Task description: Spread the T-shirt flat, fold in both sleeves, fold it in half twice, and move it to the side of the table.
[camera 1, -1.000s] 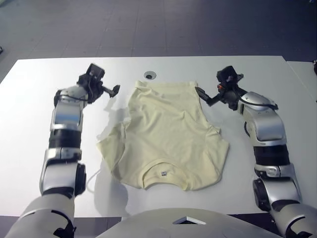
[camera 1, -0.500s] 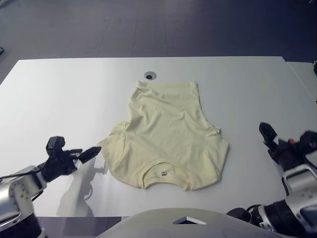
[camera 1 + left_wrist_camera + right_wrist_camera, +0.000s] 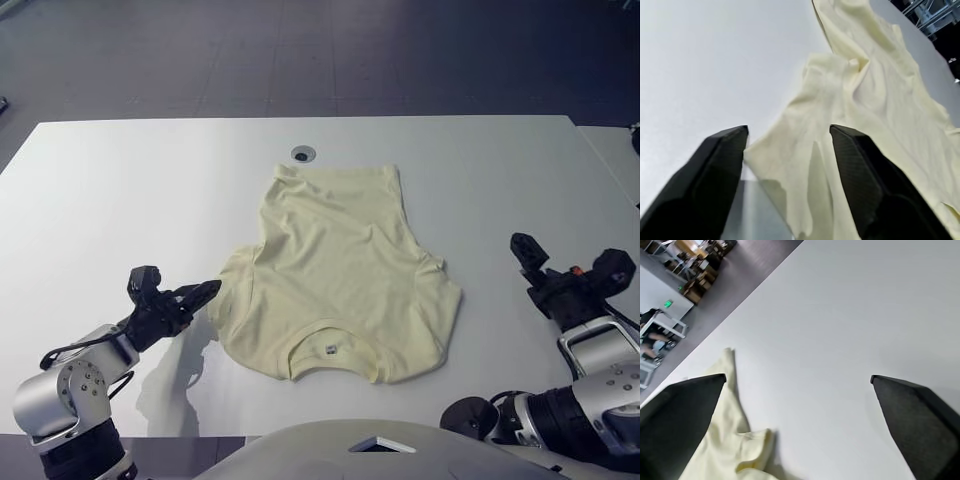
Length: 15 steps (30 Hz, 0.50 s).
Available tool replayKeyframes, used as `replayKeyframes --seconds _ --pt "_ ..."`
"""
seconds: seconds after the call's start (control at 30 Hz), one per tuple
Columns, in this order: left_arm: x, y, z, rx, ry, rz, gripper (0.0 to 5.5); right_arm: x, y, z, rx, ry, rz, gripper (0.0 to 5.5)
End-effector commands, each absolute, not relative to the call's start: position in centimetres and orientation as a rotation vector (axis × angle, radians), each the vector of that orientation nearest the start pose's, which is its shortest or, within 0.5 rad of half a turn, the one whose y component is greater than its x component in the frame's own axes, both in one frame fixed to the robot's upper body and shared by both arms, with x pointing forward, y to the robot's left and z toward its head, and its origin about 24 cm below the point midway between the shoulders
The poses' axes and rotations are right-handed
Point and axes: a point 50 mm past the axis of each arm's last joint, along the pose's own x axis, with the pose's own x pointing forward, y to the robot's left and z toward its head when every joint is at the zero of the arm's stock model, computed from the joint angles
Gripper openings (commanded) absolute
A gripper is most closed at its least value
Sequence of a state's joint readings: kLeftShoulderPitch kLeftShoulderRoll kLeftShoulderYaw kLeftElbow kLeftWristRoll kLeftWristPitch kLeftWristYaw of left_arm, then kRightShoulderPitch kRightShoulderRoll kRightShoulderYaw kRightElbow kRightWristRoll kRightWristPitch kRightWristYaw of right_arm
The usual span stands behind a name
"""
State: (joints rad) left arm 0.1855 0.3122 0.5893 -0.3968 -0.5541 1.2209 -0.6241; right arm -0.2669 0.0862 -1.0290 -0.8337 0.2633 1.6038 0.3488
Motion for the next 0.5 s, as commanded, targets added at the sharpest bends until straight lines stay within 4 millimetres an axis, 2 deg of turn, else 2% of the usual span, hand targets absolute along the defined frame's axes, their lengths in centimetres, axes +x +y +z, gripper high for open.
replayKeyframes --seconds 0.03,0.4,0.5 --pt "14.6 25.5 3.7 -0.600 0.783 -0.269 2.11 18.0 -25.1 11.1 0.680 0.350 -0.204 5.40" --pt "15.6 26.7 3.8 -0.597 0.742 -0.171 0.01 18.3 -24.6 10.8 0.690 0.364 -0.192 5.40" --pt "15.5 28.2 3.7 -0.588 0.752 -0.093 0.01 18.2 -24.6 10.7 0.689 0.369 -0.191 5.40"
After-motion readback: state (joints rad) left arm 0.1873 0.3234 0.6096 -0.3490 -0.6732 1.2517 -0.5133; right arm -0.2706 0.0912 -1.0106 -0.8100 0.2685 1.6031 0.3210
